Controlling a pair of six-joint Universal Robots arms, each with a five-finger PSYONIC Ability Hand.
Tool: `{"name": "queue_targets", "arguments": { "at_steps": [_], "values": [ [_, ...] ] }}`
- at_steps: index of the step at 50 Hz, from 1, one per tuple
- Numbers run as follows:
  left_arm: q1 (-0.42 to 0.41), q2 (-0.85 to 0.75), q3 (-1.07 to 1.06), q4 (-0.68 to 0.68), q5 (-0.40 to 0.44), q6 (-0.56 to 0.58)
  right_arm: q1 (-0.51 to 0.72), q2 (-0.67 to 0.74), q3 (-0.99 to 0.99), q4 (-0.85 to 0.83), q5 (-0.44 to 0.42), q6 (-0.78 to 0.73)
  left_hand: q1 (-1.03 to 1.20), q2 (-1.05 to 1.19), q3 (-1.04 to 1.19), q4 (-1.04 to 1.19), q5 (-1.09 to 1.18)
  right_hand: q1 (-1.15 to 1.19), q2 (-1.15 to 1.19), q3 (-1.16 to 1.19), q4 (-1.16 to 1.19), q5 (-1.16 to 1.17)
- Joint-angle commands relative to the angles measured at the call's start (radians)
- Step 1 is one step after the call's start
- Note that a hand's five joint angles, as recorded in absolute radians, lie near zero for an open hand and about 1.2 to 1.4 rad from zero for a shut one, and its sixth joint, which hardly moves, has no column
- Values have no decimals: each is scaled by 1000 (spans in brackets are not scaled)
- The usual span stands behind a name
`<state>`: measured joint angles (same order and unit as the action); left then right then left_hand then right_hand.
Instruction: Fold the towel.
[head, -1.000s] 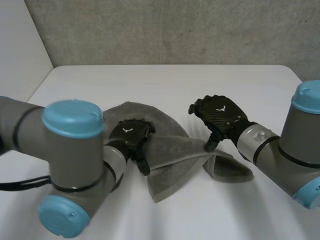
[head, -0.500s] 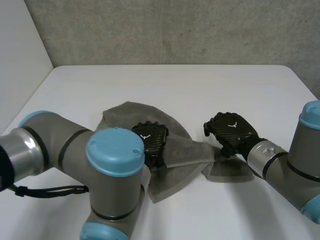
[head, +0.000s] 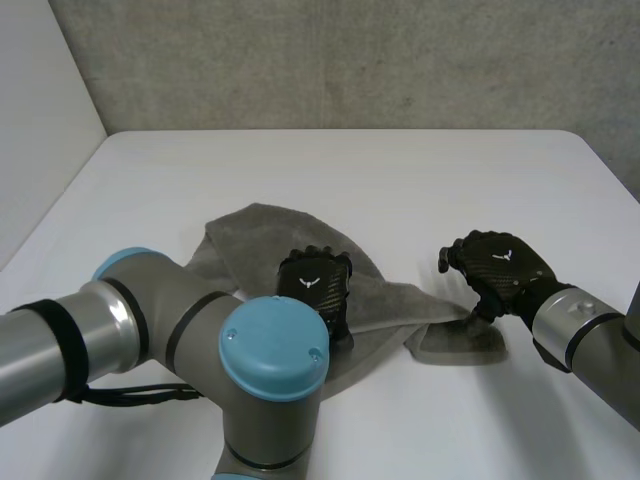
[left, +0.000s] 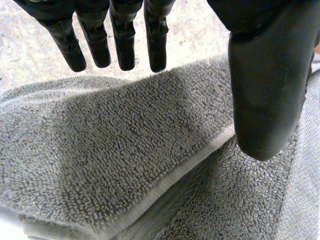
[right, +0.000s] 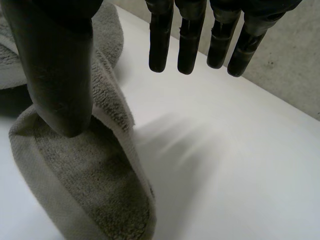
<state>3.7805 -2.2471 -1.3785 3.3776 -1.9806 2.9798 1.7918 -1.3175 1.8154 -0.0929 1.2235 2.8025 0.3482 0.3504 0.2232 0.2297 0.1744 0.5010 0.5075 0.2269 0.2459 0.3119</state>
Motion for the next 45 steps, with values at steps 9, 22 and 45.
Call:
{"name": "queue_targets", "arguments": {
  "at_steps": [9, 22, 45],
  "values": [
    [1, -71, 19, 43, -4, 1, 26, 115, -42, -14, -1, 2, -11, -14, -49, -55, -12, 62, 56, -52, -71, 77],
    [44, 15, 16, 78, -55, 99, 41, 115, -71, -27, -25, 31, -61, -63, -49, -55, -62, 427, 420, -52, -71, 441],
    [35, 40, -62, 123, -44, 169, 83, 107, -83, -62, -19, 147, -99, -102, -49, -55, -100, 344, 338, -52, -71, 359]
  ]
}}
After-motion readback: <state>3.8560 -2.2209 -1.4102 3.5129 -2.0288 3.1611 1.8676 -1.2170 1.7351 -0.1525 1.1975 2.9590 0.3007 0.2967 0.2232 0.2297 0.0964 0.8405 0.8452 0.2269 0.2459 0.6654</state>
